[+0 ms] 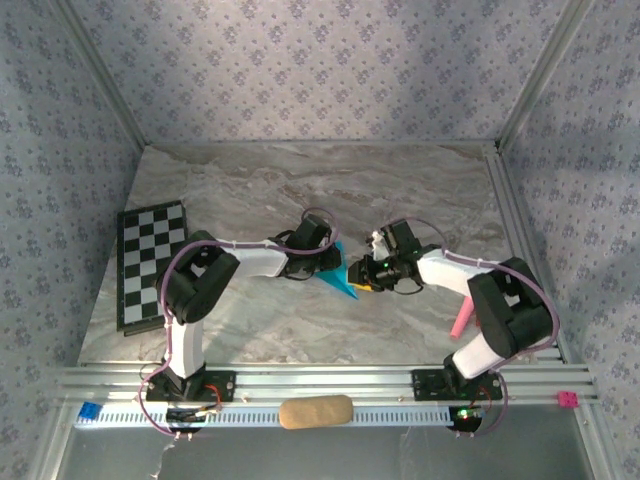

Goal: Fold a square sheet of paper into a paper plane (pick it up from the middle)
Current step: Fourth fold the wing at the center of the table.

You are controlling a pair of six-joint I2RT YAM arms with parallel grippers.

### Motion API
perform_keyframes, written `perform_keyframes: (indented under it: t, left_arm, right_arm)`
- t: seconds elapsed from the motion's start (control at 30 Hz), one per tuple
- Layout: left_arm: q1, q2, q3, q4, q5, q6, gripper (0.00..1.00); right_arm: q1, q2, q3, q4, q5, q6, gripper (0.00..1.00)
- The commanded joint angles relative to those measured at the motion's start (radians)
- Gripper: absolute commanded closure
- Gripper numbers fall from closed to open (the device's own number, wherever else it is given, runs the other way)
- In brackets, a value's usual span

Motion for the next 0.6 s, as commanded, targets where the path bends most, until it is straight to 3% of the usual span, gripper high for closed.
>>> perform_keyframes:
  t: [0.0,0.23,0.57]
  left_arm:
    - [-0.003,0.008,-0.007,-0.006,0.002,0.007,0.83]
    - [-0.007,0.012,-0.003,-0.005,0.006,0.008,0.83]
    - [-0.006,0.011,-0.002,-0.006,0.006,0.011,0.83]
  right_arm:
    - [0.004,-0.005,0.012,-0.017,-0.018,-0.017,0.67]
    - [0.021,0.062,0.045,0.060,-0.099,0.002,0.95]
    - [0.021,0.162,0.061,0.062,-0.090,0.002,0.99]
